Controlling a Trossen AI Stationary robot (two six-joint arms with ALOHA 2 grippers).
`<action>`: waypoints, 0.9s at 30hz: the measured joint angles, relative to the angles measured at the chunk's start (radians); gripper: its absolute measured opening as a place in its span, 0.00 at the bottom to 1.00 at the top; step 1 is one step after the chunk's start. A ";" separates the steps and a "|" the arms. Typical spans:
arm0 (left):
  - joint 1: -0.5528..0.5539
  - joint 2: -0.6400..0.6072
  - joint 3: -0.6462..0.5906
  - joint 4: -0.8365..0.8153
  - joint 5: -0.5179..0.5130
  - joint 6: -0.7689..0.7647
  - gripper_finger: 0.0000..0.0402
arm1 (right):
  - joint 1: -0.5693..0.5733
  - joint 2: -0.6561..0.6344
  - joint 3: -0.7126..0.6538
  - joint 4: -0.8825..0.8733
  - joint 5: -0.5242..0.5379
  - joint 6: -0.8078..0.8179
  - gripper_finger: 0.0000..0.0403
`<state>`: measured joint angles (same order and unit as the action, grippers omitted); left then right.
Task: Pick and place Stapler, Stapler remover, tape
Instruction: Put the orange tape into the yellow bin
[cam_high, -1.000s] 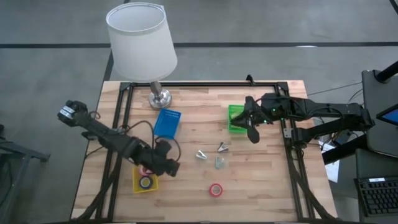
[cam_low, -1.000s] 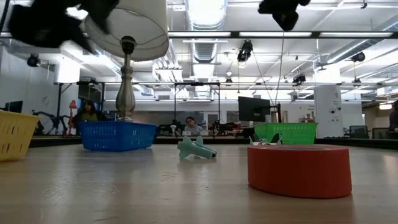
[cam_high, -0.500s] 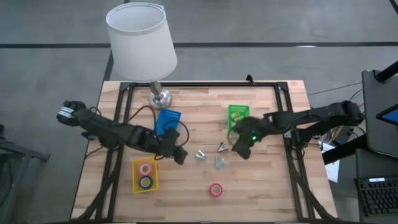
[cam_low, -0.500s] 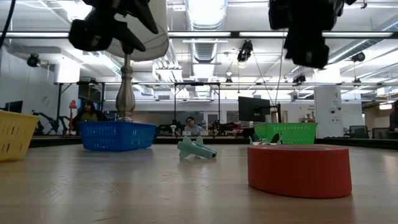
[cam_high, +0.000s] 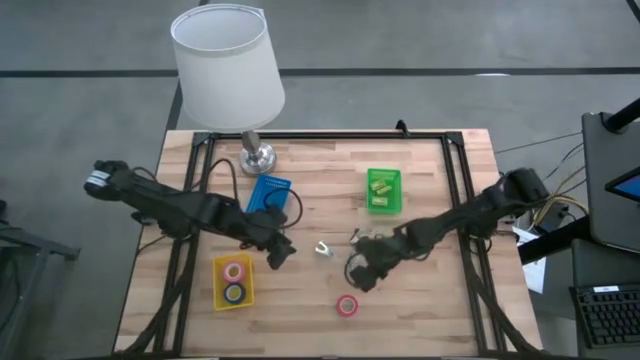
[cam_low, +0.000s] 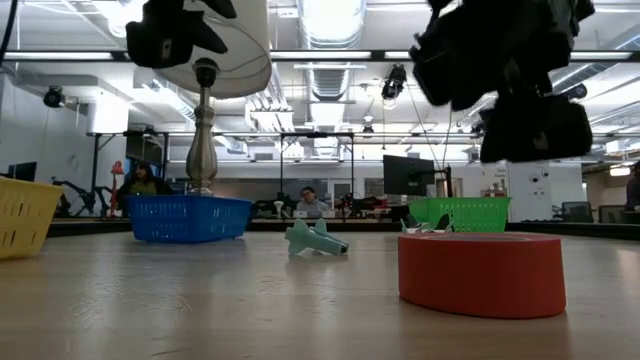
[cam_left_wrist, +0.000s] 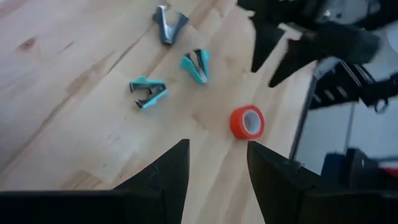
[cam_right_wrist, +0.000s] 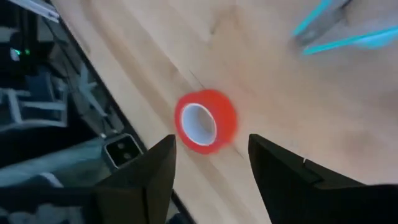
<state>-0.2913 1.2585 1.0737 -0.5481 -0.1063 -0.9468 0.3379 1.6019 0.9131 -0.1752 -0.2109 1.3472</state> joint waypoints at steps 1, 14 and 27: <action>0.000 -0.005 0.000 -0.006 0.007 0.011 0.41 | 0.012 0.025 0.000 0.026 0.001 0.030 0.49; 0.000 -0.056 0.000 -0.037 0.018 0.084 0.41 | 0.084 0.203 0.000 0.169 0.009 0.218 0.42; 0.002 -0.055 0.000 -0.036 0.008 0.097 0.41 | 0.087 0.280 0.048 0.162 0.003 0.236 0.35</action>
<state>-0.2897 1.2034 1.0733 -0.5837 -0.0986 -0.8501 0.4249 1.8819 0.9610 -0.0133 -0.2075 1.5832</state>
